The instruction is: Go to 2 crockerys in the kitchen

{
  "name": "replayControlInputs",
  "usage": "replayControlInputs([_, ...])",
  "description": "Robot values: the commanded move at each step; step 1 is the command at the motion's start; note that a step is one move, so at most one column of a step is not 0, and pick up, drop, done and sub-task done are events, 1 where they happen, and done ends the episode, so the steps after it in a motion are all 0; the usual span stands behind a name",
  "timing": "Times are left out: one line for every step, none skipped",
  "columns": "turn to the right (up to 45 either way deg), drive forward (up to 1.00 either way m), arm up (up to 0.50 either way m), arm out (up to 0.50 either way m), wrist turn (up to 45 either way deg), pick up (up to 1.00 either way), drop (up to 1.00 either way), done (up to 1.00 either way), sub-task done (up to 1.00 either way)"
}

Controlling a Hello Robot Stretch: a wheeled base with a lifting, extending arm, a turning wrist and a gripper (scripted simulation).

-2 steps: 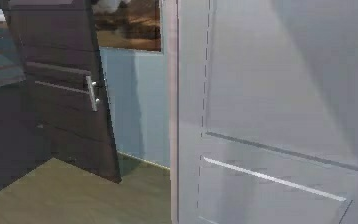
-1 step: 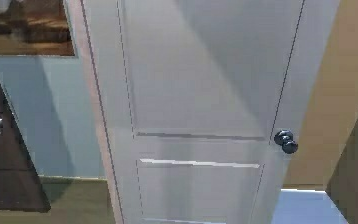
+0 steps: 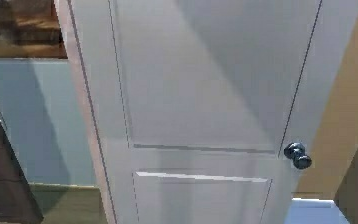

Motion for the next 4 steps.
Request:
replayControlInputs([-24.0,0.0,0.0,0.0,0.0,0.0,0.0,0.0,0.0])
replayControlInputs([0.0,0.55,0.0,0.0,0.0,0.0,0.0,0.0,0.0])
replayControlInputs([-45.0,0.0,0.0,0.0,0.0,0.0,0.0,0.0,0.0])
replayControlInputs([-9.0,0.0,0.0,0.0,0.0,0.0,0.0,0.0,0.0])
